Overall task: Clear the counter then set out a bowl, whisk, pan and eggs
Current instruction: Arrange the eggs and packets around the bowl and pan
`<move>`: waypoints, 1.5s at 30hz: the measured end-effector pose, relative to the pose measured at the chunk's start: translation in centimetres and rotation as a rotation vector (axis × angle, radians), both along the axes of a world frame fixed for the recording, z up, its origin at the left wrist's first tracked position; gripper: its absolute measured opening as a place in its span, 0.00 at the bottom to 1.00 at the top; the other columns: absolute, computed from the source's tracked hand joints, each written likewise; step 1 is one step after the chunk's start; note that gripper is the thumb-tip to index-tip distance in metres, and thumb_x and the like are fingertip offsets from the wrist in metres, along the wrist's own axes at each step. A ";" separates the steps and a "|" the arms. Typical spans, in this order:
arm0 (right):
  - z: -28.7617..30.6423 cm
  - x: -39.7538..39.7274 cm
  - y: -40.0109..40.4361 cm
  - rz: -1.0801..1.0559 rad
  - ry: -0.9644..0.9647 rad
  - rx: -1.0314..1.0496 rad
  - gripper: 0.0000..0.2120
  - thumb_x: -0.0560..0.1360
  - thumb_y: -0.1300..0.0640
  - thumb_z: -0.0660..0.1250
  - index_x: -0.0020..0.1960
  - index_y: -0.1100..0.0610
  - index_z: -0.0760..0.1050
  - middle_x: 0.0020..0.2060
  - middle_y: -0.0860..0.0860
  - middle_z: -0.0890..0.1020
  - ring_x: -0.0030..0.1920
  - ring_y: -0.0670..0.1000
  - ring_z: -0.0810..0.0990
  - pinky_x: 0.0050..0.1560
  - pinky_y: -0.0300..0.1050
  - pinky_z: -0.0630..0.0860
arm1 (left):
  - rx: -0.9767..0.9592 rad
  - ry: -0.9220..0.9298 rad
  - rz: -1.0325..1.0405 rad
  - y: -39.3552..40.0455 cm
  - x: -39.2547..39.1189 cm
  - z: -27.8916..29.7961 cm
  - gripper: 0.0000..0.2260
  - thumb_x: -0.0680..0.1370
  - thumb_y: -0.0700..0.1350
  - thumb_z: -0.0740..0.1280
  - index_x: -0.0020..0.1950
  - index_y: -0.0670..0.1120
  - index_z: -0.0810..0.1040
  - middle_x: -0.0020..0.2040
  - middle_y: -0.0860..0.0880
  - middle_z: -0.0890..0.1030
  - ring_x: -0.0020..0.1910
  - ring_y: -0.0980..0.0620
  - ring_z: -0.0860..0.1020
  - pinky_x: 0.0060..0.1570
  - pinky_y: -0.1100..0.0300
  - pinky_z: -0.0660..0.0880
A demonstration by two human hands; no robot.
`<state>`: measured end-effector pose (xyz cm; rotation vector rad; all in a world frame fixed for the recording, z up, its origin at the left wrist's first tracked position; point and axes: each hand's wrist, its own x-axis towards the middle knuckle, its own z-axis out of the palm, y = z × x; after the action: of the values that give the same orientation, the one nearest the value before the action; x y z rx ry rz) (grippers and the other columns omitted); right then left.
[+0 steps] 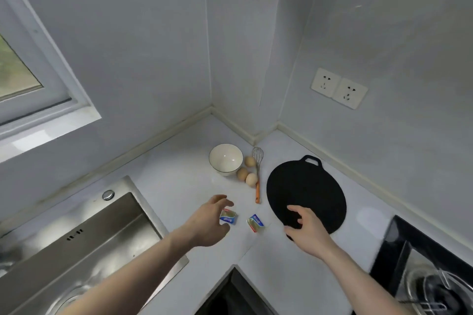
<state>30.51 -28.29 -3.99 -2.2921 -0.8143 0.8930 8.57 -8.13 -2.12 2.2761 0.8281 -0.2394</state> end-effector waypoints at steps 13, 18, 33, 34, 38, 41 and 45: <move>-1.4 0.3 7.5 0.016 -0.027 -0.089 0.30 0.78 0.56 0.69 0.78 0.47 0.65 0.75 0.44 0.66 0.70 0.48 0.72 0.66 0.45 0.76 | -0.029 0.175 -0.087 6.4 9.0 -7.0 0.34 0.75 0.44 0.67 0.80 0.46 0.61 0.79 0.47 0.60 0.72 0.40 0.68 0.69 0.50 0.70; -2.0 0.6 8.9 0.055 -0.024 -0.115 0.30 0.78 0.55 0.70 0.78 0.47 0.65 0.74 0.44 0.65 0.70 0.48 0.72 0.64 0.44 0.76 | 0.014 0.163 -0.042 9.1 8.5 -8.4 0.36 0.74 0.44 0.67 0.81 0.47 0.58 0.79 0.47 0.61 0.72 0.40 0.67 0.68 0.49 0.71; -5.5 0.5 14.4 0.084 -0.075 -0.158 0.33 0.79 0.56 0.71 0.79 0.46 0.61 0.71 0.45 0.66 0.65 0.50 0.78 0.63 0.47 0.79 | 0.025 0.179 0.048 15.7 8.7 -11.3 0.33 0.76 0.47 0.66 0.81 0.45 0.60 0.80 0.45 0.62 0.77 0.41 0.63 0.76 0.51 0.62; -5.9 0.3 14.6 0.091 -0.082 -0.158 0.34 0.78 0.55 0.71 0.79 0.46 0.60 0.72 0.45 0.65 0.65 0.51 0.78 0.65 0.49 0.78 | 0.035 0.198 0.013 15.5 8.6 -11.6 0.32 0.77 0.48 0.66 0.80 0.45 0.61 0.79 0.44 0.62 0.78 0.41 0.61 0.77 0.53 0.59; -6.5 0.2 15.6 0.133 -0.145 -0.133 0.34 0.78 0.56 0.70 0.80 0.49 0.59 0.74 0.46 0.62 0.68 0.52 0.74 0.68 0.48 0.74 | 0.047 0.171 0.010 14.8 7.8 -12.6 0.25 0.77 0.47 0.66 0.74 0.46 0.71 0.77 0.45 0.65 0.77 0.42 0.61 0.75 0.55 0.60; -6.7 0.9 17.0 0.166 -0.197 -0.102 0.32 0.77 0.57 0.71 0.77 0.48 0.61 0.74 0.46 0.62 0.66 0.53 0.73 0.67 0.48 0.74 | 0.092 0.060 0.239 16.8 7.1 -12.4 0.16 0.75 0.43 0.65 0.62 0.48 0.79 0.66 0.47 0.73 0.67 0.44 0.72 0.60 0.52 0.75; -7.1 1.7 18.5 0.210 -0.226 -0.141 0.30 0.78 0.57 0.70 0.77 0.50 0.63 0.74 0.47 0.62 0.66 0.52 0.72 0.67 0.45 0.74 | 0.223 0.066 0.335 22.1 6.9 -11.2 0.20 0.74 0.41 0.67 0.67 0.44 0.73 0.65 0.43 0.71 0.63 0.38 0.73 0.60 0.49 0.72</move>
<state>32.25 -9.77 -11.08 -2.4965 -1.1393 0.8119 15.48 13.93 -13.32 2.2935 1.3093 -0.0715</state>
